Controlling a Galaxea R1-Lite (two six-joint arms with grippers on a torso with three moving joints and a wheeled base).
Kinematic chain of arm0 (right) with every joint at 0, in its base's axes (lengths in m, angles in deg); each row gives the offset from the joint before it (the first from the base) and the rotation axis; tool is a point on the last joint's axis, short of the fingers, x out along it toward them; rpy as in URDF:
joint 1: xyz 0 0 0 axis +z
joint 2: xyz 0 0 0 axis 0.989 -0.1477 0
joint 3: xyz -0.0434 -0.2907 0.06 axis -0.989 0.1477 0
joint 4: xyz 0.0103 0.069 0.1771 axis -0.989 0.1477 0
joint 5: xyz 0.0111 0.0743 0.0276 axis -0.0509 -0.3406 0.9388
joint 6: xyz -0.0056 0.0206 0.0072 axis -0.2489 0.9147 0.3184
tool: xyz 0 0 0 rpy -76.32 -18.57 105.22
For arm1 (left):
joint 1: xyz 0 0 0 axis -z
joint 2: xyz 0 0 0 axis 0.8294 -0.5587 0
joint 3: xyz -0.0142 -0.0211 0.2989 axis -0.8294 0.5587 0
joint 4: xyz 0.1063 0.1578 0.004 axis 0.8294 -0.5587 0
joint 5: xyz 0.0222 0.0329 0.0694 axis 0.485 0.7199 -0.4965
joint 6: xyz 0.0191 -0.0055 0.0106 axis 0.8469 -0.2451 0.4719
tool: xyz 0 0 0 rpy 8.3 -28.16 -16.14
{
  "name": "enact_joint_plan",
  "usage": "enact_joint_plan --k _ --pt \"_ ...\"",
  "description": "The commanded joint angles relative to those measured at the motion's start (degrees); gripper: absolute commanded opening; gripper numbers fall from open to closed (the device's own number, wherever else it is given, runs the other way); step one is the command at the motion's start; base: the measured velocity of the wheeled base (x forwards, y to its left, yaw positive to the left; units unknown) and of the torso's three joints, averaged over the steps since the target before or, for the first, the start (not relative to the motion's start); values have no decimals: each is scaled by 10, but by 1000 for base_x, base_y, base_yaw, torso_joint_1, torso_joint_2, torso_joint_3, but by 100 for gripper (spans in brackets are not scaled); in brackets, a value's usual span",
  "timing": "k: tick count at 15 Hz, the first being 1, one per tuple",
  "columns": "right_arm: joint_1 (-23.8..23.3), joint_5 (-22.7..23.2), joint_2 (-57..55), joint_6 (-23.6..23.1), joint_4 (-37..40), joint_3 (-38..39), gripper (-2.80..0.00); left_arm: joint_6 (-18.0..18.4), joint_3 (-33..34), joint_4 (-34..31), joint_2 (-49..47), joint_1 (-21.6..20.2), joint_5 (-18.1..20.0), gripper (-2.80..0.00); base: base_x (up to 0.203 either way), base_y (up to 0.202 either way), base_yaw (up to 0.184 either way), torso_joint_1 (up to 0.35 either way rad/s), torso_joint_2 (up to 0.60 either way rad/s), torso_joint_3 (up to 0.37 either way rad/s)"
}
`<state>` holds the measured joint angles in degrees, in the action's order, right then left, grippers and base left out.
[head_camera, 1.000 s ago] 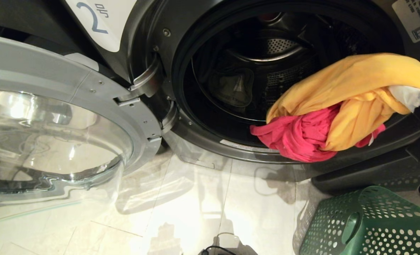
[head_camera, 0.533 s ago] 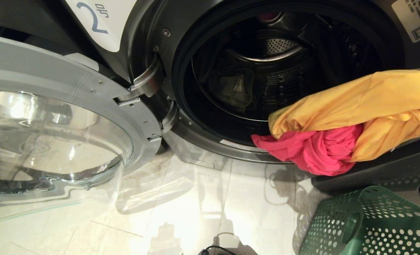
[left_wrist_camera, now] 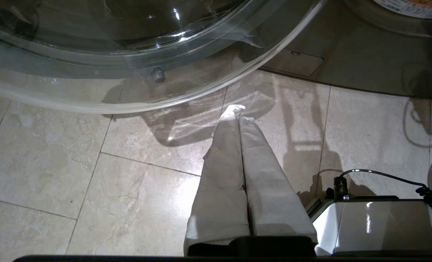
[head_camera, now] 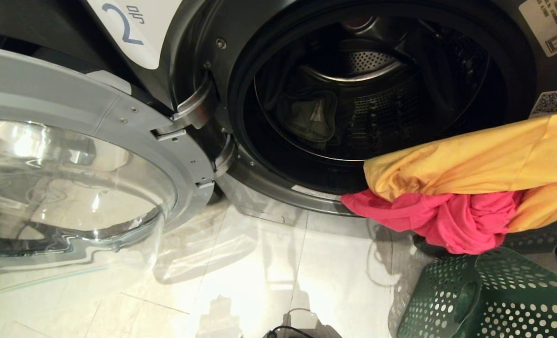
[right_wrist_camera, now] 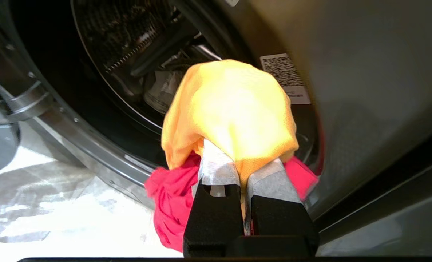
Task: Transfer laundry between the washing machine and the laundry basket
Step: Pick a cloth and place it into the basket
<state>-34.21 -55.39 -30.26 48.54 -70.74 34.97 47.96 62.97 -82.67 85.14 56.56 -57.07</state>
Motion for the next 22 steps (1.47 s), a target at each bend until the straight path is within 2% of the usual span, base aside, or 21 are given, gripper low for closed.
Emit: enact_joint_plan --k 1,4,6,10,12,15,17,22 --pt "0 9 70 -5 17 9 -280 0 0 0 -1 0 0 -280 0 0 0 0 0 0" --pt "-1 46 98 -20 23 4 -280 0 0 0 -1 0 0 -280 0 0 0 0 0 0" --pt "-17 48 109 -31 22 3 -280 0 0 0 -1 0 0 -280 0 0 0 0 0 0" --pt "-81 51 139 -20 63 10 -280 0 0 0 -1 0 0 -280 0 0 0 0 0 0" --pt "-122 77 161 3 122 6 -280 0 0 0 -1 0 0 -280 0 0 0 0 0 0" --pt "-190 112 198 25 168 10 -280 0 0 0 -1 0 0 -280 0 0 0 0 0 0" --pt "-220 130 219 28 184 13 -280 0 0 0 -1 0 0 -280 0 0 0 0 0 0" --pt "-280 142 244 28 208 21 -280 0 0 0 -1 0 0 -280 0 0 0 0 0 0"
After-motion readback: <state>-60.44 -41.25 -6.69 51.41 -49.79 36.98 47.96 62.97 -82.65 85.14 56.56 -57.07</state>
